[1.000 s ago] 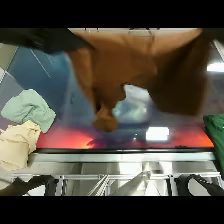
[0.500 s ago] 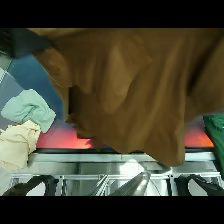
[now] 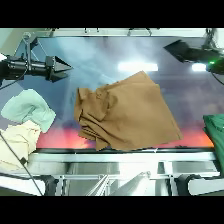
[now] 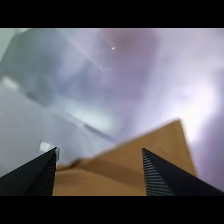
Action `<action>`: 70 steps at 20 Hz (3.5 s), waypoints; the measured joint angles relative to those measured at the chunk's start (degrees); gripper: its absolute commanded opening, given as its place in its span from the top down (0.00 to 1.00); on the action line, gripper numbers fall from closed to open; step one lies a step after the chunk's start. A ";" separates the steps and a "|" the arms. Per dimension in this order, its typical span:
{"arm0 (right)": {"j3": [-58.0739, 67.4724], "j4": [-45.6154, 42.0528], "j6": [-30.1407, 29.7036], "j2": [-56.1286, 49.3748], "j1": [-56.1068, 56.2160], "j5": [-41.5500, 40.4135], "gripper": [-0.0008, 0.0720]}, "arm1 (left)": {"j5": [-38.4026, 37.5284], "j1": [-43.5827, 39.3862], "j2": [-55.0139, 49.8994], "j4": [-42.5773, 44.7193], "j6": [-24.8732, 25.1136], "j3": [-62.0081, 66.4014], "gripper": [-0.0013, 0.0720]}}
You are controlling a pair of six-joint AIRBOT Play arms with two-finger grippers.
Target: Fold the shirts.
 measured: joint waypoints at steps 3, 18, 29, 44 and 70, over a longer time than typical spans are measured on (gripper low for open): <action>1.05 -0.20 3.98 -1.44 -7.23 14.36 0.53 | -3.63 2.78 -5.14 1.75 -2.71 6.12 0.01; -31.34 -28.55 4.87 2.69 -20.52 26.18 0.30 | -5.99 -5.70 10.82 19.43 -8.22 -28.30 0.04; -34.64 -29.35 4.31 -1.77 -12.09 27.82 0.39 | 4.96 -18.08 14.34 21.38 -9.09 -36.63 0.04; -34.75 -30.99 4.76 -2.16 -11.17 28.28 0.73 | 16.06 -16.33 14.43 25.83 -8.59 -36.85 0.94; -16.02 46.58 -3.45 48.02 -28.48 28.72 0.97 | -23.61 40.76 51.67 -67.54 13.20 -20.06 0.94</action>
